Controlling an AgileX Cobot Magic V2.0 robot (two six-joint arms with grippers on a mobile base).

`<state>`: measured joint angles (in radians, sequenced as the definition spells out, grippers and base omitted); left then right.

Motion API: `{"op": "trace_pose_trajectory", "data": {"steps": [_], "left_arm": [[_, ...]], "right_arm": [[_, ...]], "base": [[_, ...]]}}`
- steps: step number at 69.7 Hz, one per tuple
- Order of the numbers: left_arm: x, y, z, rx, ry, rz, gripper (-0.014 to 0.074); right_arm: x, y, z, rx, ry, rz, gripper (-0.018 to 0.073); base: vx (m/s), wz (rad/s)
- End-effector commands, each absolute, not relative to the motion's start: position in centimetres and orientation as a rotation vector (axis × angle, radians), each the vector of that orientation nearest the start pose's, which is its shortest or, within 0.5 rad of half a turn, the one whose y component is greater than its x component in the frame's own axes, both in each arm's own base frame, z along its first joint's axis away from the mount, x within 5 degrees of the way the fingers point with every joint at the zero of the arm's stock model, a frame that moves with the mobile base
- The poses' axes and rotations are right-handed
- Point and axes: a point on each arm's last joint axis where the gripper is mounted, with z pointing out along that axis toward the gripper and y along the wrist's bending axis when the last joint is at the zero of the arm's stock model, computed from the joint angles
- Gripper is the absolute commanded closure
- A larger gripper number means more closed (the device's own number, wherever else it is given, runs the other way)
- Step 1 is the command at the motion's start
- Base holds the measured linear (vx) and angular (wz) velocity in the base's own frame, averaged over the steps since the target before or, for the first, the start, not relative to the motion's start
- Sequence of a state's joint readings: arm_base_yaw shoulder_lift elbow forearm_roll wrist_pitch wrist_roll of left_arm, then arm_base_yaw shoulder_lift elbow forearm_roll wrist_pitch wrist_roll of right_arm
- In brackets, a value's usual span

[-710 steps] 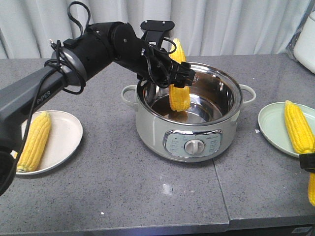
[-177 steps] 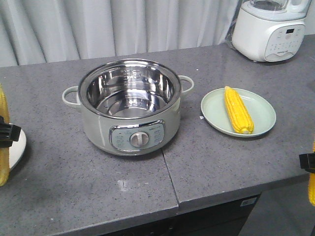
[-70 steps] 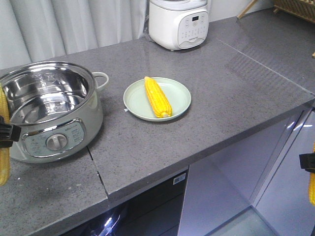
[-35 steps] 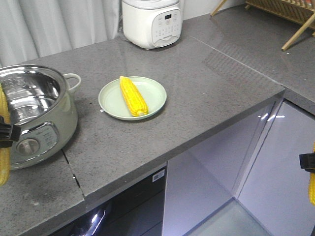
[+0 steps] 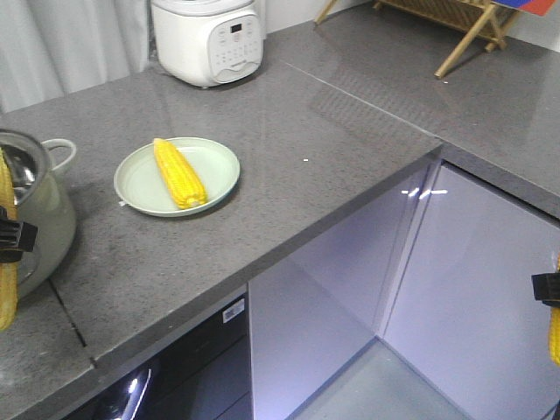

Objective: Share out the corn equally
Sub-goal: 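Drive the base away from the pot holding cobs in both grippers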

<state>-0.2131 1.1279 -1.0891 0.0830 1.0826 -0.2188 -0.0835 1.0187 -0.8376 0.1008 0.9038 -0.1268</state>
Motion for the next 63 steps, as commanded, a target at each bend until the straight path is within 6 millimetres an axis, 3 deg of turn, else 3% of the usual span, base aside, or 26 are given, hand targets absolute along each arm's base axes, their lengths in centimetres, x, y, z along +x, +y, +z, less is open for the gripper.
{"op": "trace_pose_trajectory", "data": {"steps": [1,63], "left_arm": [[20.50,-3.76,36.61,0.005,2.506,-0.074,0.0379],[20.50,-3.76,36.61,0.005,2.506,-0.074,0.0379]], "right_arm": [[18.72,-0.96,31.89,0.003,2.478,0.033,0.0365],[18.72,-0.96,31.89,0.003,2.478,0.033,0.0365]], "base": [[-0.01,-0.25],[0.01,-0.23]]}}
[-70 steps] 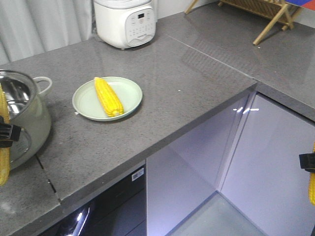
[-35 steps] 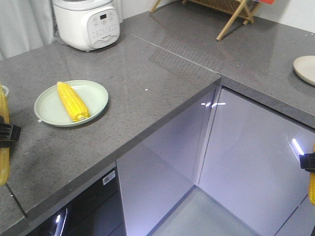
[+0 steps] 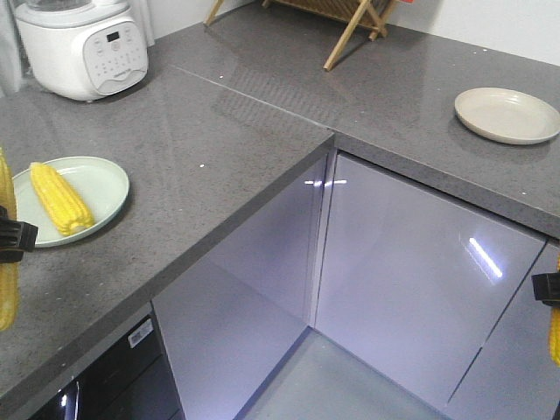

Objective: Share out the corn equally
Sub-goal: 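Drive the base away from the pot holding cobs in both grippers, then drive toward the counter with the empty cream and green plates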

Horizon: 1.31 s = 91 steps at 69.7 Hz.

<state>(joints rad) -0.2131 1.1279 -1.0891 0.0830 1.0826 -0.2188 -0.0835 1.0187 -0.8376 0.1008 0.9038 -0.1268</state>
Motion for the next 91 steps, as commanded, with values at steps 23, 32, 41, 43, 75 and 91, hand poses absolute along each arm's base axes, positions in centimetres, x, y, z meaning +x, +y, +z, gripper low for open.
{"op": "trace_pose_trajectory", "data": {"steps": [23,32,41,43,75,91], "left_arm": [[20.50,-3.76,36.61,0.005,2.506,-0.074,0.0379],[20.50,-3.76,36.61,0.005,2.506,-0.074,0.0379],[20.50,-3.76,36.61,0.005,2.506,-0.074,0.0379],[20.50,-3.76,36.61,0.005,2.506,-0.074,0.0379],[20.50,-3.76,36.61,0.005,2.506,-0.074,0.0379],[20.50,-3.76,36.61,0.005,2.506,-0.074,0.0379]], "right_arm": [[18.72,-0.96,31.89,0.003,2.478,0.033,0.0365],[18.72,-0.96,31.89,0.003,2.478,0.033,0.0365],[18.72,-0.96,31.89,0.003,2.478,0.033,0.0365],[18.72,-0.96,31.89,0.003,2.478,0.033,0.0365],[18.72,-0.96,31.89,0.003,2.478,0.033,0.0365],[18.72,-0.96,31.89,0.003,2.478,0.033,0.0365]], "base": [[0.02,-0.19],[0.02,-0.22],[0.02,-0.22],[0.02,-0.22],[0.02,-0.23],[0.02,-0.26]]}}
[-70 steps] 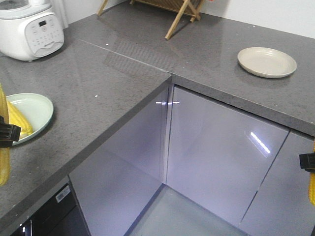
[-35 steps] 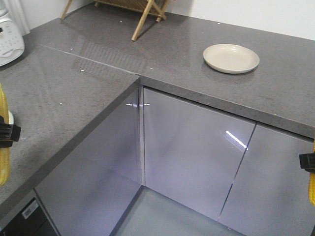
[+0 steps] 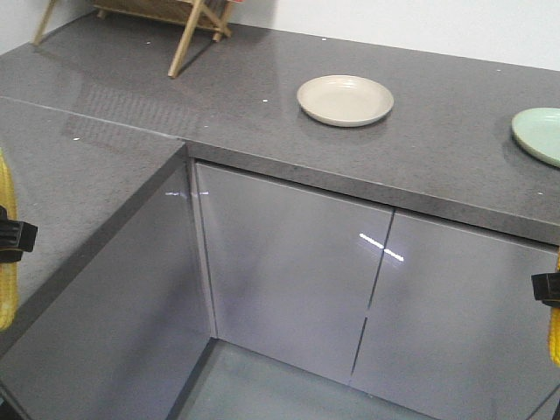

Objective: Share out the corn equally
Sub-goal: 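Drive toward the counter with the empty cream and green plates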

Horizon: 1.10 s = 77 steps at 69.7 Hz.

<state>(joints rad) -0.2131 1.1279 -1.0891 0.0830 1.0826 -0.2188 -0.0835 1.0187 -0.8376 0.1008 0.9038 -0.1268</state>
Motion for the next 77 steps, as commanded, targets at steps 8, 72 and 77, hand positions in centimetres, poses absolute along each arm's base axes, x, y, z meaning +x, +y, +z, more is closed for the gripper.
{"op": "trace_pose_trajectory", "data": {"steps": [8,72,77], "left_arm": [[20.50,-3.76,36.61,0.005,2.506,-0.074,0.0379],[20.50,-3.76,36.61,0.005,2.506,-0.074,0.0379],[20.50,-3.76,36.61,0.005,2.506,-0.074,0.0379]], "right_arm": [[18.72,-0.96,31.89,0.003,2.478,0.033,0.0365],[18.71,-0.96,31.88,0.003,2.479,0.034,0.0365],[18.71,-0.96,31.88,0.003,2.479,0.034,0.0365]], "base": [[0.02,-0.28],[0.02,-0.25],[0.02,-0.17]]}}
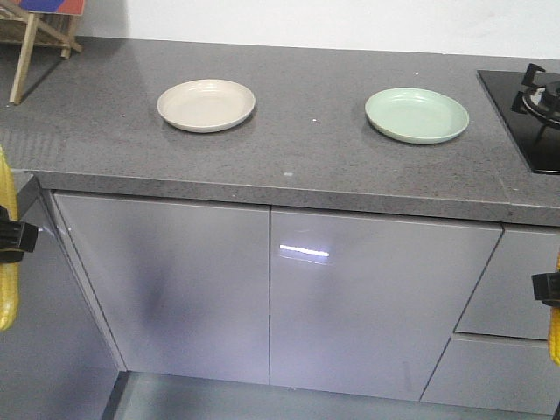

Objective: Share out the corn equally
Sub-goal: 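Drive toward the counter with the empty cream and green plates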

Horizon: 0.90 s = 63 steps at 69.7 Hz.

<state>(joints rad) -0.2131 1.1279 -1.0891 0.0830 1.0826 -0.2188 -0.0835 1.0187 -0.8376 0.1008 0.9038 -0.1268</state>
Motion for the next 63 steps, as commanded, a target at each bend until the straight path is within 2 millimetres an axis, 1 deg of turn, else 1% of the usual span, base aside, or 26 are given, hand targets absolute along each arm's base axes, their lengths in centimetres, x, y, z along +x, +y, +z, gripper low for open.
{"op": "trace_pose_trajectory", "data": {"steps": [1,63], "left_arm": [[20.50,-3.76,36.61,0.005,2.506,-0.074,0.0379],[20.50,-3.76,36.61,0.005,2.506,-0.074,0.0379]], "right_arm": [[18.71,-0.96,31.88,0.003,2.479,0.034,0.0365],[18.72,-0.96,31.89,0.003,2.478,0.034,0.0365]], "base": [[0.02,-0.15],[0.01,-0.07]]}}
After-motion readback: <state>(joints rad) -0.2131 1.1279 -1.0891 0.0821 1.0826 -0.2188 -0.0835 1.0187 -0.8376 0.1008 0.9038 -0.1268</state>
